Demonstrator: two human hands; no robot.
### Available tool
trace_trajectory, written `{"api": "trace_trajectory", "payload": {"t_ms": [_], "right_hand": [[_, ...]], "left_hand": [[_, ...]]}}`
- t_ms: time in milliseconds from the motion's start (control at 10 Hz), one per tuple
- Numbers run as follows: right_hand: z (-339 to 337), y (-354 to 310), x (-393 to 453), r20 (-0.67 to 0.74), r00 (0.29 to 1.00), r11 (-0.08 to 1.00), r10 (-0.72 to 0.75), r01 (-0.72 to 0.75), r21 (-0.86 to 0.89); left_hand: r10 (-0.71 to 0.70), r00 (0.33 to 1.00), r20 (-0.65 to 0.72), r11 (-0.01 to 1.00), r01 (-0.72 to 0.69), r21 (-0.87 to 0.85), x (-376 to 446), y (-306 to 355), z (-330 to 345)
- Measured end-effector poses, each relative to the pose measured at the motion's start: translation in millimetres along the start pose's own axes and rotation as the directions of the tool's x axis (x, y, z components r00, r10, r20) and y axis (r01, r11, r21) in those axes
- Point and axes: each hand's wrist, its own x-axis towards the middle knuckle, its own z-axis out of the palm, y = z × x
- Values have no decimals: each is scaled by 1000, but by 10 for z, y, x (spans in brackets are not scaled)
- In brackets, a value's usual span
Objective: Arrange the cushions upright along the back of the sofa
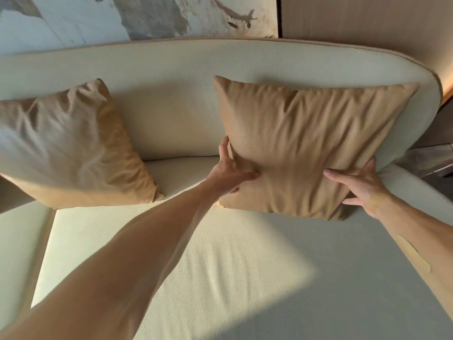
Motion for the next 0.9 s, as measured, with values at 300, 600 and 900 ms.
{"api": "trace_trajectory", "payload": {"t_ms": [300, 600, 900], "right_hand": [[15, 42, 70, 7, 1000, 999, 13, -13, -31], [25, 17, -61, -118, 948, 929, -294, 254, -271], [-13, -265, -622, 105, 941, 758, -323, 323, -566]], "left_hand": [[38, 999, -31, 998, -36, 56, 52, -71, 54], [213, 966, -143, 957, -177, 230, 33, -124, 11], [280, 939, -202, 905, -187, 383, -475, 82, -277]]}}
